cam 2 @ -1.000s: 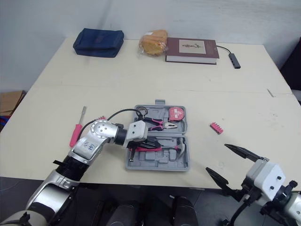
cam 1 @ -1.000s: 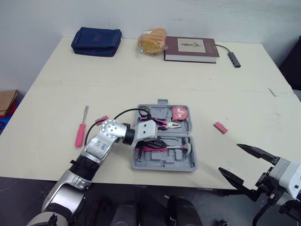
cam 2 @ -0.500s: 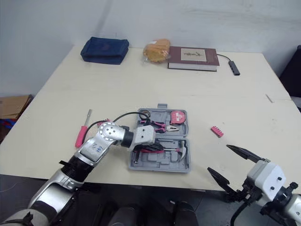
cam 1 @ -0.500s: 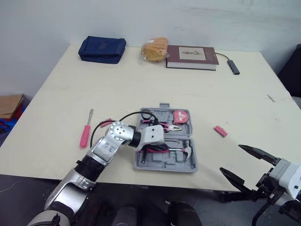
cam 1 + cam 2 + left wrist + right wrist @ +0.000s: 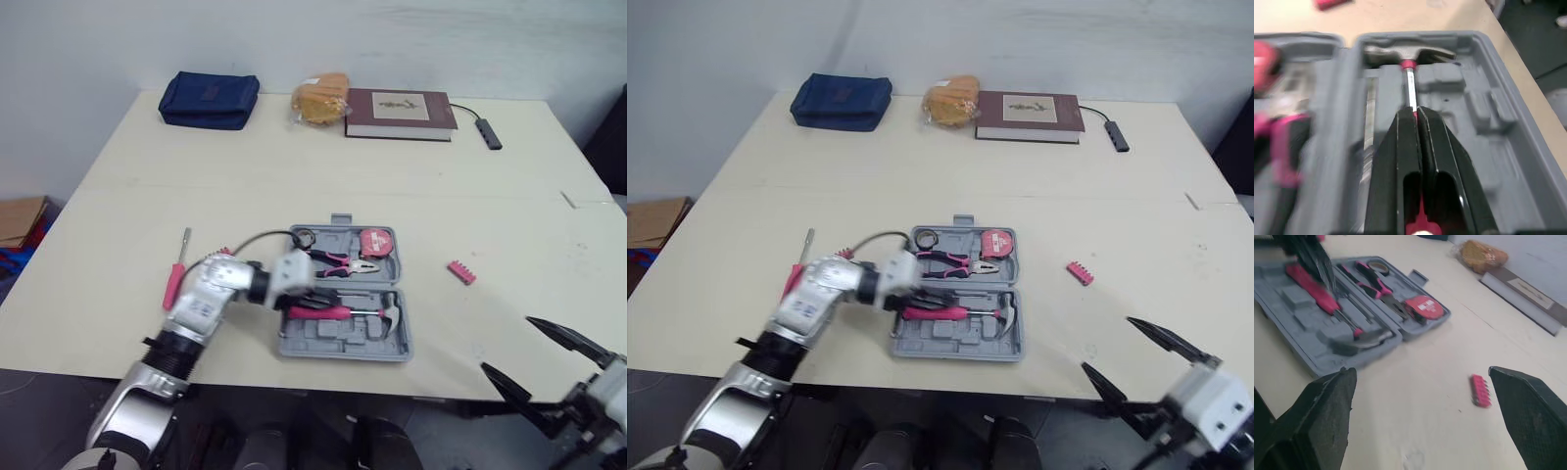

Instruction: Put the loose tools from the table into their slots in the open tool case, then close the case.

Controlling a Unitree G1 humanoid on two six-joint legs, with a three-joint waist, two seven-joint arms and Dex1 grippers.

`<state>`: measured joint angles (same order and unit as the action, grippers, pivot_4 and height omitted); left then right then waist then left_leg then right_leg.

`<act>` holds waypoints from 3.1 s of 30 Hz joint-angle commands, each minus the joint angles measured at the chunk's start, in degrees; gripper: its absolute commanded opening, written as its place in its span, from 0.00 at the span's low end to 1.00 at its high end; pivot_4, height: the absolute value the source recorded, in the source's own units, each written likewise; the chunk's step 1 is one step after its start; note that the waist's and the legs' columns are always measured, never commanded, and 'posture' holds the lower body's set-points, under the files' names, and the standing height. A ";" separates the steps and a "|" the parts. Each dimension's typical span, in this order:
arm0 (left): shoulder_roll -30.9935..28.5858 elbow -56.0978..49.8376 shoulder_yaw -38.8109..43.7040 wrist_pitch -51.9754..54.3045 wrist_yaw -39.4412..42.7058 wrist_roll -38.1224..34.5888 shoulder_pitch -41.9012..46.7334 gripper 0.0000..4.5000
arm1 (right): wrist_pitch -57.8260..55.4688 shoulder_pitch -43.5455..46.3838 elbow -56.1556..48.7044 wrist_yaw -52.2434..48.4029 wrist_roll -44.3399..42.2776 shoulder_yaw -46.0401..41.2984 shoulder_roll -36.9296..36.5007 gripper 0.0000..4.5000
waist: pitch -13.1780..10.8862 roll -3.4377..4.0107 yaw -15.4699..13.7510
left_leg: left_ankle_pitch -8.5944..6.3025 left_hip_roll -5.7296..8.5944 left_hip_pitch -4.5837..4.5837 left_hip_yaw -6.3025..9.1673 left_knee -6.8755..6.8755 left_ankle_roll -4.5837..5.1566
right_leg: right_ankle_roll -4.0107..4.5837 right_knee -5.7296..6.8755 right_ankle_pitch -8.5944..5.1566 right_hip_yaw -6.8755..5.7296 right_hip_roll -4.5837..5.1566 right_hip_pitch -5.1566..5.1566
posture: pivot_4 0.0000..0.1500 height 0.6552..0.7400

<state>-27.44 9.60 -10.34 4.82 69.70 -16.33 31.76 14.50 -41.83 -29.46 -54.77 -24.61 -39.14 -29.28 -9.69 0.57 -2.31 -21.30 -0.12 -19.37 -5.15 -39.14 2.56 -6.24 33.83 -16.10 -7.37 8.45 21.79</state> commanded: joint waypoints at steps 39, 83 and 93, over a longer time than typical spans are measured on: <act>-24.53 14.40 31.58 4.15 -10.64 -10.74 -12.70 0.99 | 17.63 17.34 29.37 -6.88 -10.84 3.34 -5.78 1.00 | -1.09 0.32 2.29 | -0.35 -0.17 0.13 -0.34 0.19 -0.66 | 0.14 0.37 -0.08 0.22 0.02 0.36 | 1.00 1.00; -18.42 41.37 10.80 -5.35 -3.40 11.53 5.63 0.28 | -17.14 33.09 -9.89 6.51 -5.62 19.85 -14.63 1.00 | -1.21 -0.46 2.31 | 0.00 0.08 -0.19 -0.89 -0.02 0.09 | -0.06 0.90 0.02 -0.15 0.02 0.81 | 1.00 1.00; -16.55 32.49 17.52 -5.43 -0.68 3.41 2.41 0.14 | -17.77 34.64 -7.62 4.26 -5.70 20.02 -14.89 1.00 | -1.21 -0.46 2.28 | 0.03 0.03 -0.16 -0.90 -0.02 0.06 | -0.06 0.94 0.02 -0.12 0.06 0.80 | 1.00 1.00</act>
<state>-43.51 43.50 5.75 -0.45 68.58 -11.65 34.53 -3.81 -7.12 -36.30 -49.95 -29.73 -18.05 -43.78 -10.90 0.10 -0.03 -21.27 -0.09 -19.54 -6.04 -39.16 2.62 -6.29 34.77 -16.07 -7.51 8.49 22.59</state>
